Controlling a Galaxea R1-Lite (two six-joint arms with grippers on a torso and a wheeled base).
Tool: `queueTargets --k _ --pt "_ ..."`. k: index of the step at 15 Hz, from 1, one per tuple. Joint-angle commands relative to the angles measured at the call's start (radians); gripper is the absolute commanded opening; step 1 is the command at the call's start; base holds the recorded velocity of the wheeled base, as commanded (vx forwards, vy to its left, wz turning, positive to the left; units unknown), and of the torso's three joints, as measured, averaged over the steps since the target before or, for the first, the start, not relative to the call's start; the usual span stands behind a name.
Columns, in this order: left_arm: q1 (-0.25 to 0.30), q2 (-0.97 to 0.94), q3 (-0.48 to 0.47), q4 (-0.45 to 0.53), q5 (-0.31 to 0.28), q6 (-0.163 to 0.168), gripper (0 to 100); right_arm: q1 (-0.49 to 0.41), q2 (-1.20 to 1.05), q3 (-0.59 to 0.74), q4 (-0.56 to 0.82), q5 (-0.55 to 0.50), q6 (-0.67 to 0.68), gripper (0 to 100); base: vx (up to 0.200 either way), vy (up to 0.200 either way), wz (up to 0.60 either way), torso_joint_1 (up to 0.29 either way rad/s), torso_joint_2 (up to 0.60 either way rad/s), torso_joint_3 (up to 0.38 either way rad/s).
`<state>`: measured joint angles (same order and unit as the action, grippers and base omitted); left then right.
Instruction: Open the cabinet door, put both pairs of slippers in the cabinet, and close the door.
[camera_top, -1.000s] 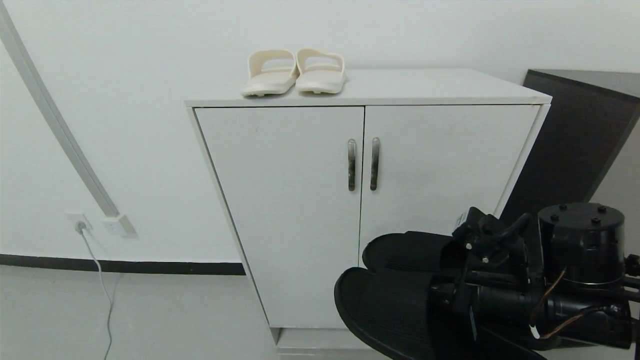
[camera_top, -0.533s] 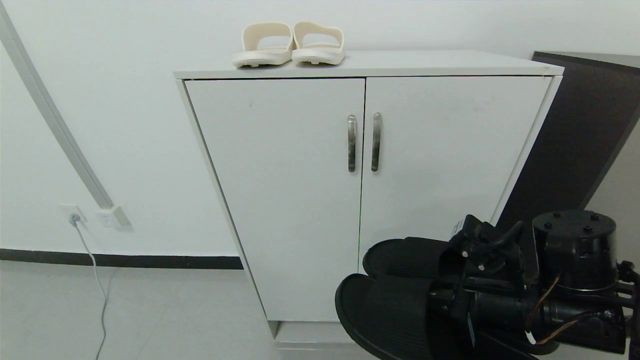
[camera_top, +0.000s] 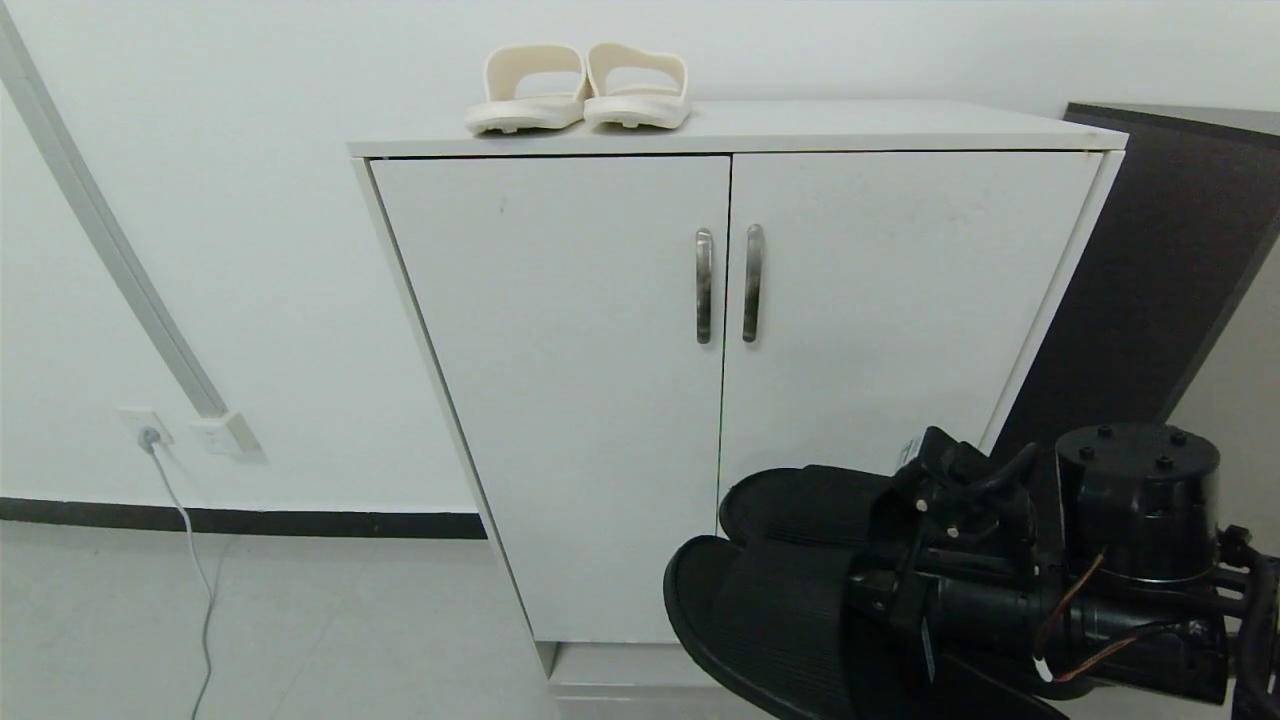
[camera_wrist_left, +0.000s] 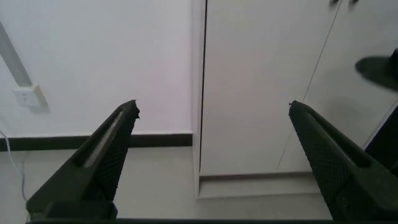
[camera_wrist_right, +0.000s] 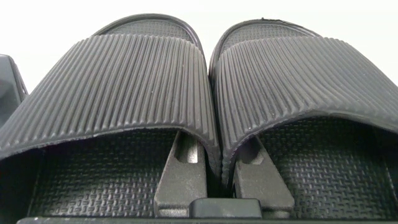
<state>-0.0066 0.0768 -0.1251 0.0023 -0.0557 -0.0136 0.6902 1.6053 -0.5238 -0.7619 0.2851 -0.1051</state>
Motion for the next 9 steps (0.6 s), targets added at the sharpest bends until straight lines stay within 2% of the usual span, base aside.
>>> queueTargets --k 1,2,4,5,7,9 --pt "-0.006 0.400 -0.189 -0.024 -0.145 0.060 100 0.011 0.004 0.002 0.000 -0.004 -0.001 0 0.000 0.000 0.00 0.000 0.00 0.000" --pt "-0.006 0.432 -0.191 -0.054 -0.185 0.066 100 0.015 -0.001 0.008 0.000 -0.004 -0.002 0 0.000 0.000 0.00 0.000 0.00 0.000" --pt "-0.006 0.566 -0.192 -0.223 -0.349 0.063 100 0.029 -0.016 0.028 0.001 -0.004 -0.004 0 0.000 0.000 0.00 0.000 0.00 0.000" --pt "-0.007 0.617 -0.217 -0.262 -0.401 0.061 100 0.032 -0.016 0.031 0.000 -0.004 -0.004 0 0.000 0.000 0.00 0.000 0.00 0.000" --pt "-0.013 0.709 -0.295 -0.277 -0.473 0.037 100 0.034 -0.016 0.033 0.000 -0.006 -0.004 0 0.000 0.000 0.00 0.000 0.00 0.000" --pt "-0.084 0.793 -0.372 -0.278 -0.500 -0.014 100 0.034 -0.015 0.036 0.000 -0.006 -0.004 0 0.000 0.000 0.00 0.000 0.00 0.000"
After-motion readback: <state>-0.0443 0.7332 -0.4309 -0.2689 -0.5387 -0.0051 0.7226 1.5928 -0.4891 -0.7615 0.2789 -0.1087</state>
